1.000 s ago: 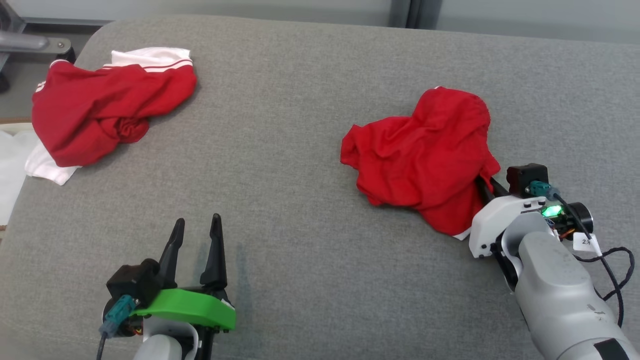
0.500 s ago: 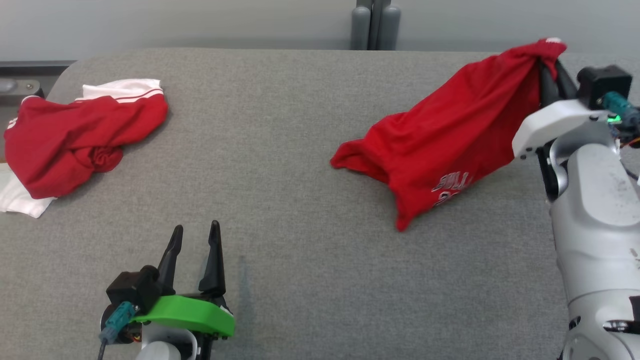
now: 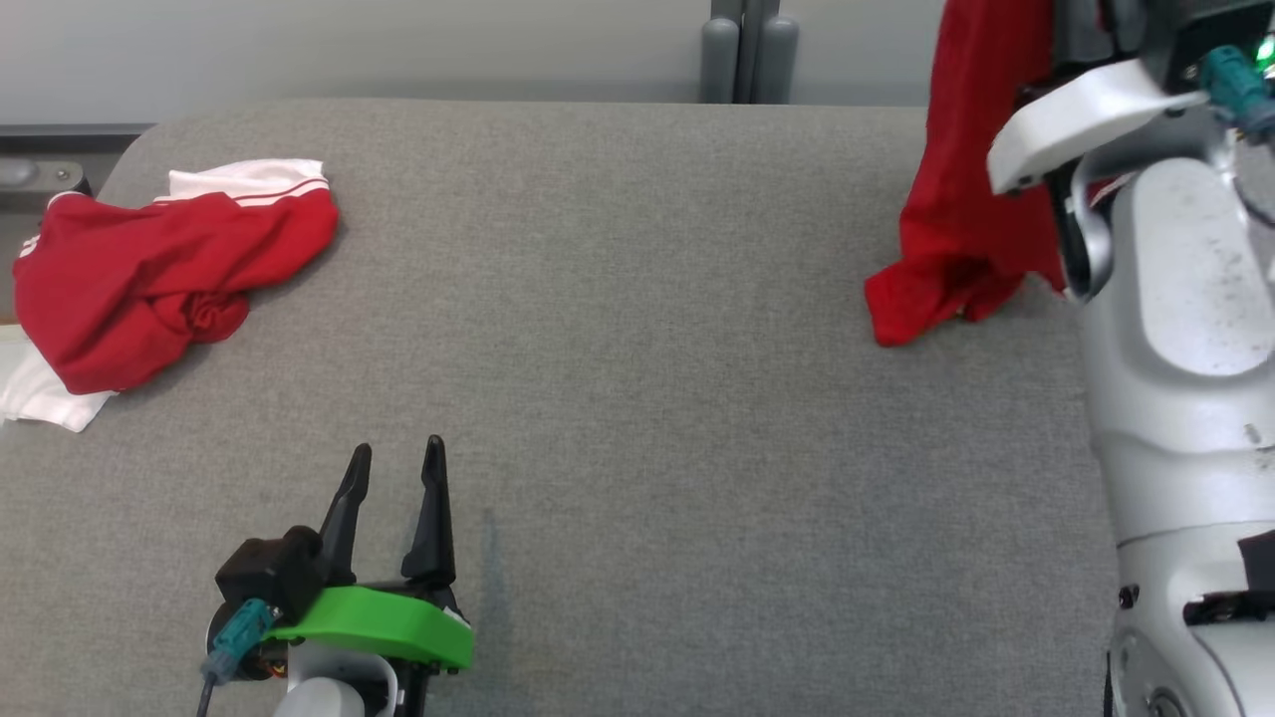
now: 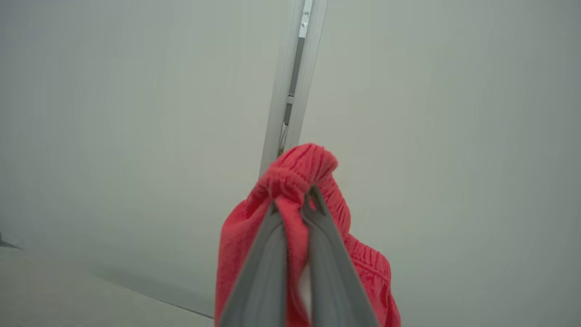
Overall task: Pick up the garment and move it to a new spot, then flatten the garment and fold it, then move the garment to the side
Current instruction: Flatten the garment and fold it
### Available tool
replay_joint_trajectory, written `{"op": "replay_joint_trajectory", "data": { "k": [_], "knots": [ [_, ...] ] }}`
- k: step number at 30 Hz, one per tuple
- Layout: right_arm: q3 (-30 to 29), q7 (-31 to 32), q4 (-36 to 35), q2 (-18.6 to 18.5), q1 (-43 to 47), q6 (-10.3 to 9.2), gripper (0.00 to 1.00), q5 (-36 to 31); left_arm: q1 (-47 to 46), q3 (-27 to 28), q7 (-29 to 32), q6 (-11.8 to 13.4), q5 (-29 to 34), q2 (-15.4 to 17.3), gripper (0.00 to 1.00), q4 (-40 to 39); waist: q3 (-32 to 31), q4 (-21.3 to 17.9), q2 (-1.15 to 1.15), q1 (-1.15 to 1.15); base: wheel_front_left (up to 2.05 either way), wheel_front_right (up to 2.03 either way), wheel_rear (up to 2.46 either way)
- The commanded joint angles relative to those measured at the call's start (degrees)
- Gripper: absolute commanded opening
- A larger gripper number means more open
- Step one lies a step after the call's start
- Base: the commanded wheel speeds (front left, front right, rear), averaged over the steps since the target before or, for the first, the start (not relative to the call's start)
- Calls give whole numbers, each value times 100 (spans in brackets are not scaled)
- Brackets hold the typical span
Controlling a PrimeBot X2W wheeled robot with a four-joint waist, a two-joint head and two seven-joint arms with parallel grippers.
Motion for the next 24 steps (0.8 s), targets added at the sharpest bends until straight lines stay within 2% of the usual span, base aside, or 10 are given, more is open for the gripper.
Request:
{"op": "replay_joint_trajectory", "data": {
  "k": [1, 3, 11, 19, 22, 23, 24],
  "knots": [
    [237, 0, 141, 10, 243, -8, 0, 156, -60, -24, -3, 23, -15, 13, 100, -32, 68, 63, 0, 0, 0, 0, 0],
    [941, -1, 412, 1, 551, -8, 0, 506, -128, -61, -3, 26, -51, 13, 100, -22, 150, 156, 0, 0, 0, 0, 0],
    [2733, -1, 756, -4, 1391, -8, 0, 1413, -245, -99, -3, 63, -135, 13, 100, -39, 325, 387, 0, 0, 0, 0, 0],
    [3913, 4, 682, -1, 1479, -8, 0, 1962, -323, -7, -3, 85, -128, 13, 100, -97, 437, 551, 0, 0, 0, 0, 0],
    [4158, 28, 763, 2, 1313, -8, 0, 1791, -389, 41, -3, 74, -104, 12, 100, -111, 483, 618, 0, 0, 0, 0, 0],
    [4190, 62, 790, -2, 1342, -8, 4, 1842, -403, 38, -3, 69, -105, 13, 100, -110, 493, 641, 0, 0, 0, 0, 0],
    [4279, 83, 800, -1, 1327, -8, 35, 1851, -410, 25, -3, 63, -105, 13, 100, -104, 502, 664, 0, 0, 0, 0, 0]
  ]
}}
